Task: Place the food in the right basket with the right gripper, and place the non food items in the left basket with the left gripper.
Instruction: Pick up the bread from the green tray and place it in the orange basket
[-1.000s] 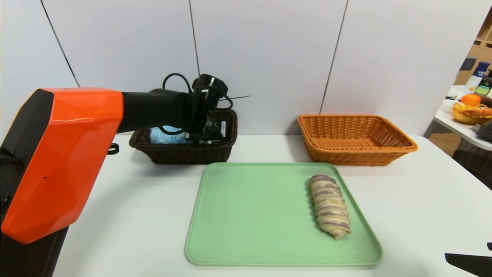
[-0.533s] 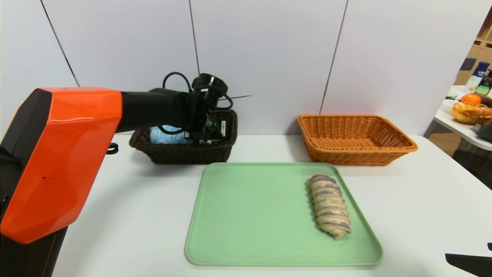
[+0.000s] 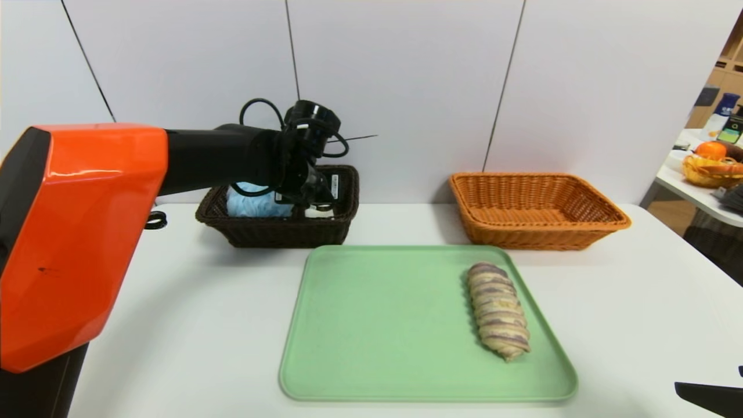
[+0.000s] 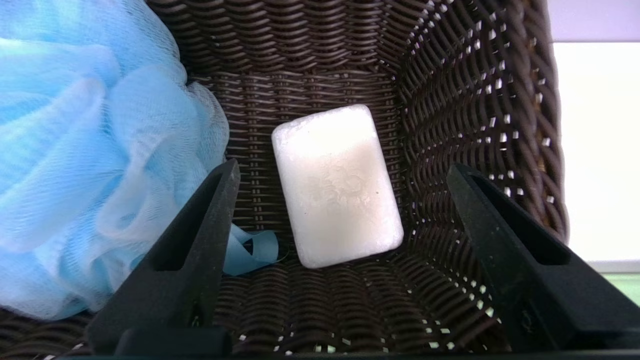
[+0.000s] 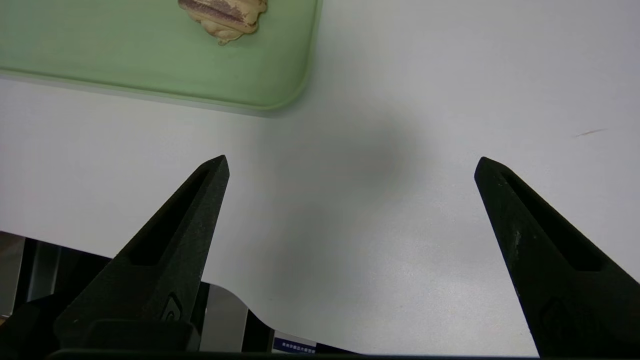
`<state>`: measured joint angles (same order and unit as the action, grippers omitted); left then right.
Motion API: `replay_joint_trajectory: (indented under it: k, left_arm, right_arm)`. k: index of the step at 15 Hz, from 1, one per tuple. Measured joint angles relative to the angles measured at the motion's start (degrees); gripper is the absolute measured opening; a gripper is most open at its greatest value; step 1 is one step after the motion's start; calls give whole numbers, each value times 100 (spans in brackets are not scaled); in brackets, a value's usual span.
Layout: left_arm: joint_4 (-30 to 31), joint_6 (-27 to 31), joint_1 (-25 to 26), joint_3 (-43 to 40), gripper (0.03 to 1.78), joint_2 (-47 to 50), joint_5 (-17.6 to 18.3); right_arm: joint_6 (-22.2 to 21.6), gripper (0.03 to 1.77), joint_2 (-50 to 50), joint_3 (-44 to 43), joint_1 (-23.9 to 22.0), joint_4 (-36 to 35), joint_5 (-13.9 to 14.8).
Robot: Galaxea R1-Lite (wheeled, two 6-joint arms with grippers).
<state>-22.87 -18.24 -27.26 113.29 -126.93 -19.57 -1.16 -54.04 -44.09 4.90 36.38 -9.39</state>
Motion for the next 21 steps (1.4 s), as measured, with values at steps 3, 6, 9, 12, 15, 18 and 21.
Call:
replay_joint_trajectory:
  k: [3, 6, 9, 12, 15, 18, 21]
  left_arm:
    - [-188, 77, -7, 0, 155, 407, 5]
    - [-627, 49, -63, -50, 160, 951, 24]
    - [-1200, 27, -127, -179, 164, 1591, 33]
    - [-1491, 90, -165, -627, 166, 2302, 72]
    - [-1569, 305, -184, -1302, 167, 3018, 332]
    - [-1545, 619, -182, -2199, 167, 3699, 924]
    - [-1412, 1000, -184, -2999, 169, 4344, 1801]
  right_arm:
    - [1, 170, 38, -17, 0, 0, 2]
    - [9, 170, 77, -34, 5, -5, -4]
    - [20, 170, 145, -55, 5, -24, -4]
    - [32, 170, 178, -56, 9, -68, -23]
    - [56, 170, 215, -56, 11, -71, -32]
    - [76, 170, 239, -127, 80, -68, -63]
    - [41, 170, 123, -386, 102, -144, -163]
